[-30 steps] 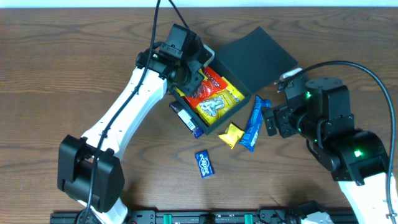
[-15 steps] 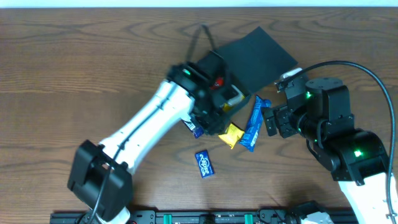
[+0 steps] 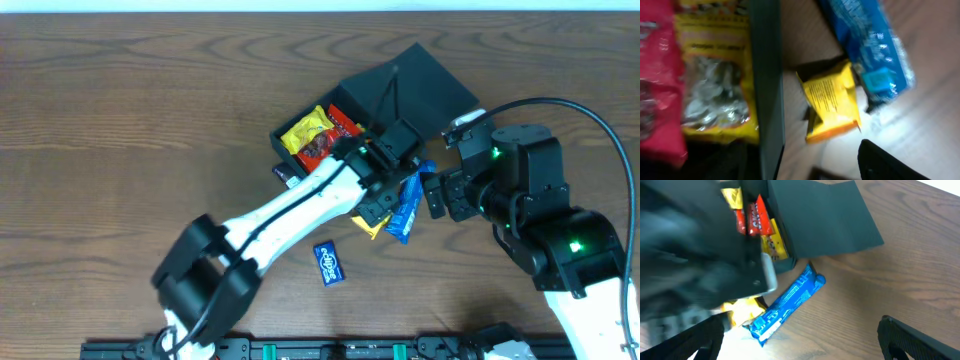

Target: Pack container

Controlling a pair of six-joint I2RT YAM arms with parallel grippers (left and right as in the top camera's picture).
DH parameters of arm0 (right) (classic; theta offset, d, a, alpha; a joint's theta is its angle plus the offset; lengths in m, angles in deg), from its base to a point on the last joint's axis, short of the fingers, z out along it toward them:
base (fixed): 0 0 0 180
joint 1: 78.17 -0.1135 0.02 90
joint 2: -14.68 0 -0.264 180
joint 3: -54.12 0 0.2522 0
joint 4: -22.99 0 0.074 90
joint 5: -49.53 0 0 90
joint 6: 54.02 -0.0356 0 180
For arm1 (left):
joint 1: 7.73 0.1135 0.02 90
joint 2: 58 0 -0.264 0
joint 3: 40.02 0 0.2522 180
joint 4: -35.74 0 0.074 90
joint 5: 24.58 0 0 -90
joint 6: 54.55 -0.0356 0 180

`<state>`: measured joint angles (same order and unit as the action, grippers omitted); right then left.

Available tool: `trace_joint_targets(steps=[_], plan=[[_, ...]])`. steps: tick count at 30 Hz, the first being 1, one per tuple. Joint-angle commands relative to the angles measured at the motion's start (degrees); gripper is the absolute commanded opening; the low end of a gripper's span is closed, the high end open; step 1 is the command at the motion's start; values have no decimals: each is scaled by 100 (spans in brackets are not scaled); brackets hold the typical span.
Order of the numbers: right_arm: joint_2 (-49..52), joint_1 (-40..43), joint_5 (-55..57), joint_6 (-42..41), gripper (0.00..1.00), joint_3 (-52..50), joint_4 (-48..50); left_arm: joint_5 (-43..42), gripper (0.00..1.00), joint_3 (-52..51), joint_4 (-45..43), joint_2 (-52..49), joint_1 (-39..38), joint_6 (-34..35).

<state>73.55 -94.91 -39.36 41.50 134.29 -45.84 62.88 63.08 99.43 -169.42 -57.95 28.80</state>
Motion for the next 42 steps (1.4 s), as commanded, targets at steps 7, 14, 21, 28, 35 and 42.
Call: trace_joint_targets(steps=[7, 14, 21, 28, 35, 42], plan=[[-9, 57, 37, 76, 99, -11, -2, 153, 74, -7, -398, -798, -26, 457], [-9, 57, 37, 76, 99, -11, -2, 247, 77, -7, -691, -1137, -197, 518], [-9, 57, 37, 76, 99, -11, -2, 297, 82, -9, -625, -1298, -216, 608], [-9, 57, 37, 76, 99, -11, -2, 297, 86, -7, -496, -1298, -232, 603], [-9, 57, 37, 76, 99, -11, -2, 299, 86, 7, -94, -1296, -232, 535], [-9, 57, 37, 76, 99, -11, -2, 297, 69, 7, -201, -1296, -232, 542]])
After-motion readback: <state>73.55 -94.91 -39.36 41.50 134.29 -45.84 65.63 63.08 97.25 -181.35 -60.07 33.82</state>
